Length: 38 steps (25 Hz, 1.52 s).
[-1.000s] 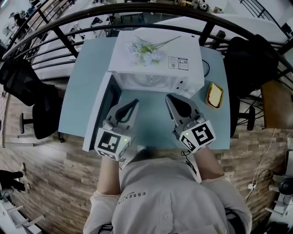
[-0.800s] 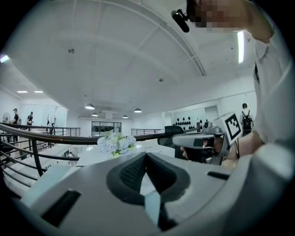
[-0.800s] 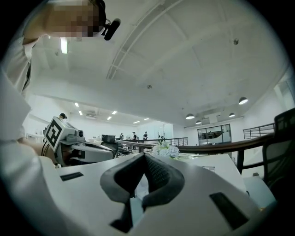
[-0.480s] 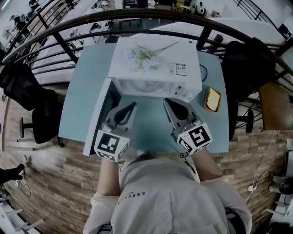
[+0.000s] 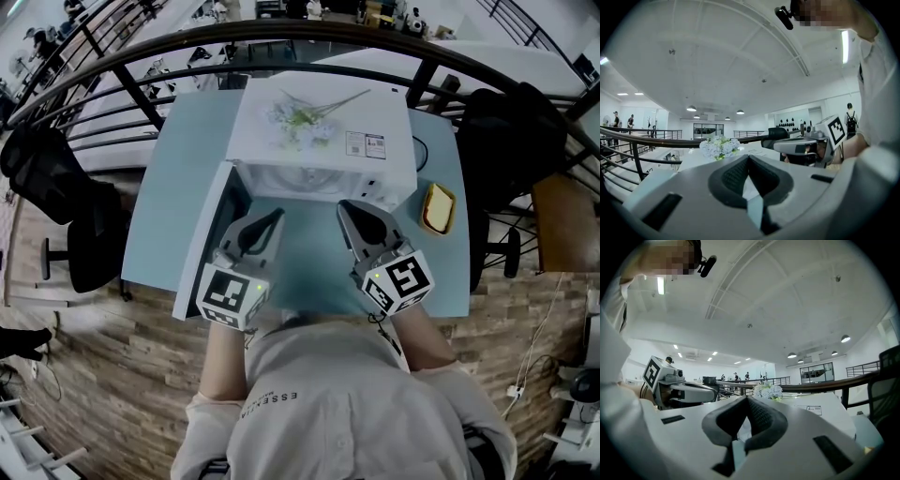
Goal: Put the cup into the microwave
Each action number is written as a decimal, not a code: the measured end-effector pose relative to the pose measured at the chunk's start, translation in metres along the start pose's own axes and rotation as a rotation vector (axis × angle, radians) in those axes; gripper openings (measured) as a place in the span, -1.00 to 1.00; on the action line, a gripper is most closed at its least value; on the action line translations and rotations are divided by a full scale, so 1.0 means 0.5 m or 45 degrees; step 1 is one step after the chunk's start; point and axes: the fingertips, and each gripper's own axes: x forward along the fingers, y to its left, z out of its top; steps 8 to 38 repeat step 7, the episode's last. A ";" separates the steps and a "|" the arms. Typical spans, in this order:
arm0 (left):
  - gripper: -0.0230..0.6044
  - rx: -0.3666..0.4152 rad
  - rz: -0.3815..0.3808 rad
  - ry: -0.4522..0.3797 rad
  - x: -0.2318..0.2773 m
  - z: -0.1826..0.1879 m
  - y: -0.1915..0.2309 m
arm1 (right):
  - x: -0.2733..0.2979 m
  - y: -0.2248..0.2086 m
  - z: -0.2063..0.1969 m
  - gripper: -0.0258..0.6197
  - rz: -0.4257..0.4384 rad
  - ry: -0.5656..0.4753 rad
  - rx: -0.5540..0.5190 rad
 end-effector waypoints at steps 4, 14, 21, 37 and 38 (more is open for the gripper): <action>-0.92 0.004 0.002 0.013 0.002 -0.006 0.003 | 0.002 0.000 0.001 -0.87 -0.005 -0.007 0.007; -0.92 0.019 0.003 0.005 0.005 -0.001 0.002 | 0.002 -0.001 -0.001 -0.87 -0.004 -0.012 0.023; -0.92 0.019 0.003 0.005 0.005 -0.001 0.002 | 0.002 -0.001 -0.001 -0.87 -0.004 -0.012 0.023; -0.92 0.019 0.003 0.005 0.005 -0.001 0.002 | 0.002 -0.001 -0.001 -0.87 -0.004 -0.012 0.023; -0.92 0.019 0.003 0.005 0.005 -0.001 0.002 | 0.002 -0.001 -0.001 -0.87 -0.004 -0.012 0.023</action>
